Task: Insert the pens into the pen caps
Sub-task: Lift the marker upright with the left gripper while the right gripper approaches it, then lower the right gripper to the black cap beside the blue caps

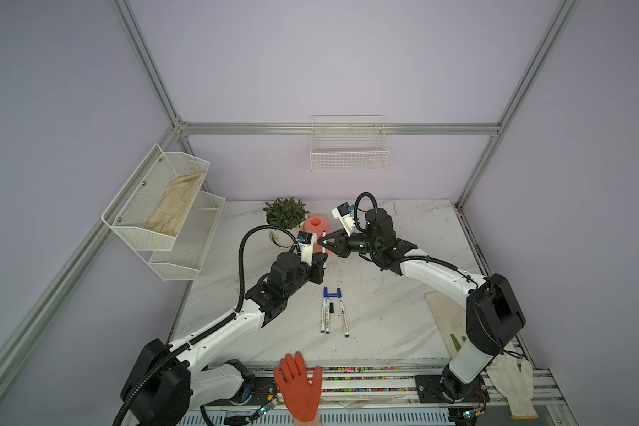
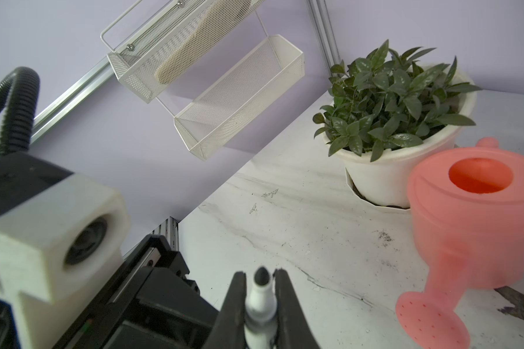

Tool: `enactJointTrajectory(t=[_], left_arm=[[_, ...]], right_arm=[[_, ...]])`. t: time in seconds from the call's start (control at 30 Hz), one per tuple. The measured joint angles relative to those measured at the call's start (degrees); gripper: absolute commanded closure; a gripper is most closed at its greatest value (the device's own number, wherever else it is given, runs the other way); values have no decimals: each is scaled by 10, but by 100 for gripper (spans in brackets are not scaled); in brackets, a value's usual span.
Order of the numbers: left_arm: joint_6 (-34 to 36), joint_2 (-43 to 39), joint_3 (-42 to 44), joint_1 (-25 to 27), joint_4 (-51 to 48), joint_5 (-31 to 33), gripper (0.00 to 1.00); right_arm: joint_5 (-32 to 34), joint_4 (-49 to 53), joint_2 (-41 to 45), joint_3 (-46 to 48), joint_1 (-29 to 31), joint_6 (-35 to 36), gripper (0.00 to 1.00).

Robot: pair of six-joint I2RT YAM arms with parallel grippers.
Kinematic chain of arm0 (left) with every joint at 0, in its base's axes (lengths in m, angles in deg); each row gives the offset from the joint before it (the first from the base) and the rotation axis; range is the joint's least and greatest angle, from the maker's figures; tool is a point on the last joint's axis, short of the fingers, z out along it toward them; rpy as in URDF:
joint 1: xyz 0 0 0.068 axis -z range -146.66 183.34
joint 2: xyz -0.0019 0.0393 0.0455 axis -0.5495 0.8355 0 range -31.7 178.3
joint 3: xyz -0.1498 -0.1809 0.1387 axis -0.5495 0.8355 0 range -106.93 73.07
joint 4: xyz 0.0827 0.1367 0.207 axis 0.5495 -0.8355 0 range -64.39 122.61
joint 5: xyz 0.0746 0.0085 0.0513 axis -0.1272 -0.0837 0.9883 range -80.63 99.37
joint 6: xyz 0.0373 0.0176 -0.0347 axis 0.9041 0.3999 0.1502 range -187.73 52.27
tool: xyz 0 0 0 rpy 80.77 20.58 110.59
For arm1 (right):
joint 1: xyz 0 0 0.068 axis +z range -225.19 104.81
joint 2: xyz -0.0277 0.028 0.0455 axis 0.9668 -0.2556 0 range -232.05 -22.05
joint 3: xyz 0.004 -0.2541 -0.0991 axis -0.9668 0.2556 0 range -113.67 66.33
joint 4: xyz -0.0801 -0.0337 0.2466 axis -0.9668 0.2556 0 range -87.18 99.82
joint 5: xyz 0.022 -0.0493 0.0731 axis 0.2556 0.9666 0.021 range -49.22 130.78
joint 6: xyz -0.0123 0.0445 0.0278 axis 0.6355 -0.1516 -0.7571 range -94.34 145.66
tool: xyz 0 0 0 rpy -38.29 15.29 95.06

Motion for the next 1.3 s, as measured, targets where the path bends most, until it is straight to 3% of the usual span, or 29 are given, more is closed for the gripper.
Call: enactJointTrajectory(t=[0.1,0.23,0.6,0.9,0.97,1.0,1.07,1.13,1.3], left_arm=[[6,0,0,0,3,-3,65],[10,1,0,0,18,-7,60],[15,33,0,0,37,-33,69],[11,35,0,-3,48,-42,98],[8,35,0,-3,51,-44,100],[8,35,-1,-3,51,-43,100],[3,36,-1,-5,51,-41,100],[-13,36,-1,-5,51,-28,100],[-66,23,0,-16,31,74,100]], right_arm=[[-7,0,0,-1,-1,-1,100],[-24,2,0,-1,-1,-4,100],[-48,2,0,-1,-7,-14,100],[-53,-1,3,-1,-16,-21,100],[-53,-1,5,-1,-16,-21,100],[-53,-1,5,-1,-16,-21,97],[-50,0,5,-1,-16,-21,75],[-38,6,6,-1,-16,-21,61],[36,62,37,12,-14,5,56]])
